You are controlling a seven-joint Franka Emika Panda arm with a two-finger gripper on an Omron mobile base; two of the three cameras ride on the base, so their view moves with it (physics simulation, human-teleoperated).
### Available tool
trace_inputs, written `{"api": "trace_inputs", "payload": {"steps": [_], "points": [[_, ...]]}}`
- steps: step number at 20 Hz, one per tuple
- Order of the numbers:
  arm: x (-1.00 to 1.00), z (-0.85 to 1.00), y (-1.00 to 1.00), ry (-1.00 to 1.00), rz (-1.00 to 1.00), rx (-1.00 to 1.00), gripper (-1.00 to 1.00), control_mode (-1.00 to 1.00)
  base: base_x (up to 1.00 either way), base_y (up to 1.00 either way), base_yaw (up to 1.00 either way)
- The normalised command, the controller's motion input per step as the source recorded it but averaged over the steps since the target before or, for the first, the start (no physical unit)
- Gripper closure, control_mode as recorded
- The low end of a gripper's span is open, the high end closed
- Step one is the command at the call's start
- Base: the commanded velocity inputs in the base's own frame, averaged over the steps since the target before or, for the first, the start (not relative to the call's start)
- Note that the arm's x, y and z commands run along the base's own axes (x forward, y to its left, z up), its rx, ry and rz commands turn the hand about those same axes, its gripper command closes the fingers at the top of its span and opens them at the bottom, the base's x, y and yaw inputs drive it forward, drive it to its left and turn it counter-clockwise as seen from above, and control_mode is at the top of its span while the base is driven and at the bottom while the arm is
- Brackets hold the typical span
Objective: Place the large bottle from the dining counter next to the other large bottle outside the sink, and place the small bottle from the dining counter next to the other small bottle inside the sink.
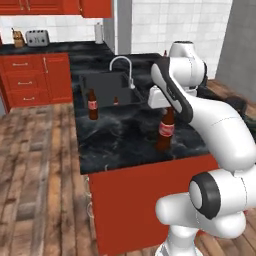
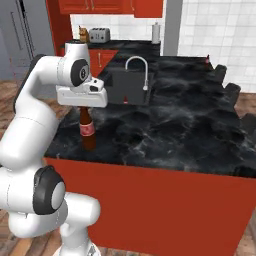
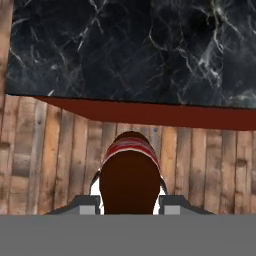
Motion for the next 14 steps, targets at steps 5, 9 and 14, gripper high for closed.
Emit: {"api": "trace_inputs", "payload": {"steps": [5,9,14], "points": [[0.00,0.00,0.00,0.00,0.00,0.00,1.00,1.00,0.14,1.00,-0.31],[0.00,0.00,0.00,0.00,0.00,0.00,1.00,1.00,0.47,0.93,-0.26],[0.00,0.00,0.00,0.00,0.00,0.00,1.00,1.00,0.70,0.62,-0.09]]}}
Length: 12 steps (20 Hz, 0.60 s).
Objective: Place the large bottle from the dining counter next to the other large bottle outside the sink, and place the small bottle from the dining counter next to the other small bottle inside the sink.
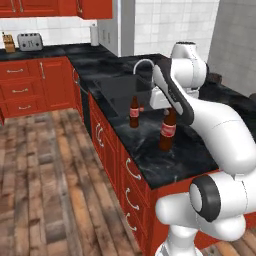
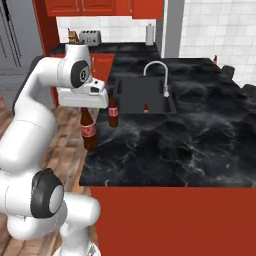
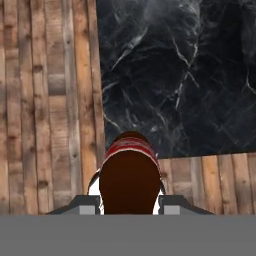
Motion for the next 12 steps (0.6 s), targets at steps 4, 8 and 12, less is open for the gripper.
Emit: {"api": "trace_inputs", "payload": {"steps": [4,8,12], "points": [[0.00,0.00,0.00,0.00,0.00,0.00,1.00,1.00,0.52,0.04,0.00],[0.00,0.00,0.00,0.00,0.00,0.00,1.00,1.00,0.28,0.06,-0.01],[0.00,0.00,0.00,0.00,0.00,0.00,1.00,1.00,0.04,0.35,-0.25]]}}
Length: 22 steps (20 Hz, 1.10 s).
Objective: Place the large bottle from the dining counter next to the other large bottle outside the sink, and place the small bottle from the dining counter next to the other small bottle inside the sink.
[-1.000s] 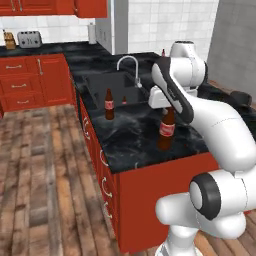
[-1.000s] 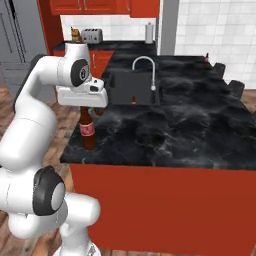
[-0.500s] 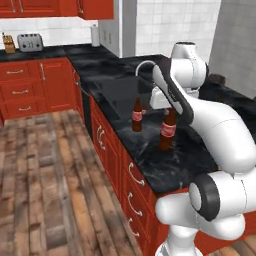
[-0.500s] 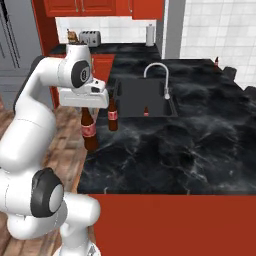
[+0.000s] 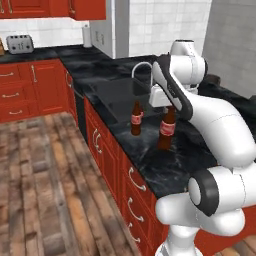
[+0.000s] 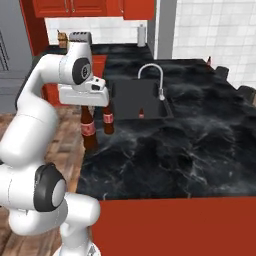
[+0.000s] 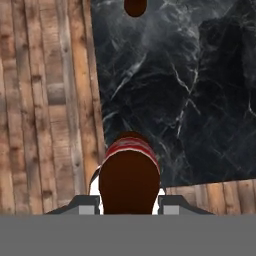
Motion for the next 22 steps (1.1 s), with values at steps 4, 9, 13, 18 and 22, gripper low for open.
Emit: {"api": "trace_inputs", "payload": {"steps": [4,9,13,18,22], "points": [[0.00,0.00,0.00,0.00,0.00,0.00,1.00,1.00,0.16,0.37,-0.41],[0.00,0.00,0.00,0.00,0.00,0.00,1.00,1.00,0.33,0.25,-0.55],[0.00,0.00,0.00,0.00,0.00,0.00,1.00,1.00,0.53,0.29,-0.63],[0.00,0.00,0.00,0.00,0.00,0.00,1.00,1.00,0.46,0.28,-0.66],[0.00,0.00,0.00,0.00,0.00,0.00,1.00,1.00,-0.03,0.25,-0.63]]}}
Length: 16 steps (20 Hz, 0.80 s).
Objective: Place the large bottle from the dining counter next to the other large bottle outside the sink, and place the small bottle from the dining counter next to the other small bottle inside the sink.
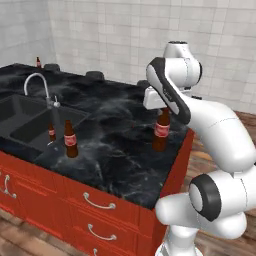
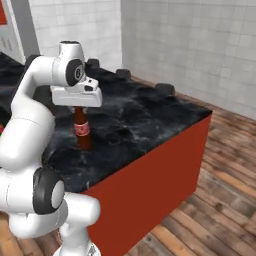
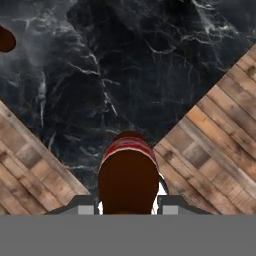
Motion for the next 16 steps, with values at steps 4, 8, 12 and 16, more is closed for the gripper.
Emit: {"api": "trace_inputs", "payload": {"steps": [4,8,12,16], "points": [[0.00,0.00,0.00,0.00,0.00,0.00,1.00,1.00,-0.56,0.33,-0.50],[0.00,0.00,0.00,0.00,0.00,0.00,1.00,1.00,0.00,0.56,-0.51],[0.00,0.00,0.00,0.00,0.00,0.00,1.00,1.00,0.10,0.95,-0.42],[0.00,0.00,0.00,0.00,0.00,0.00,1.00,1.00,0.03,0.99,-0.34]]}}
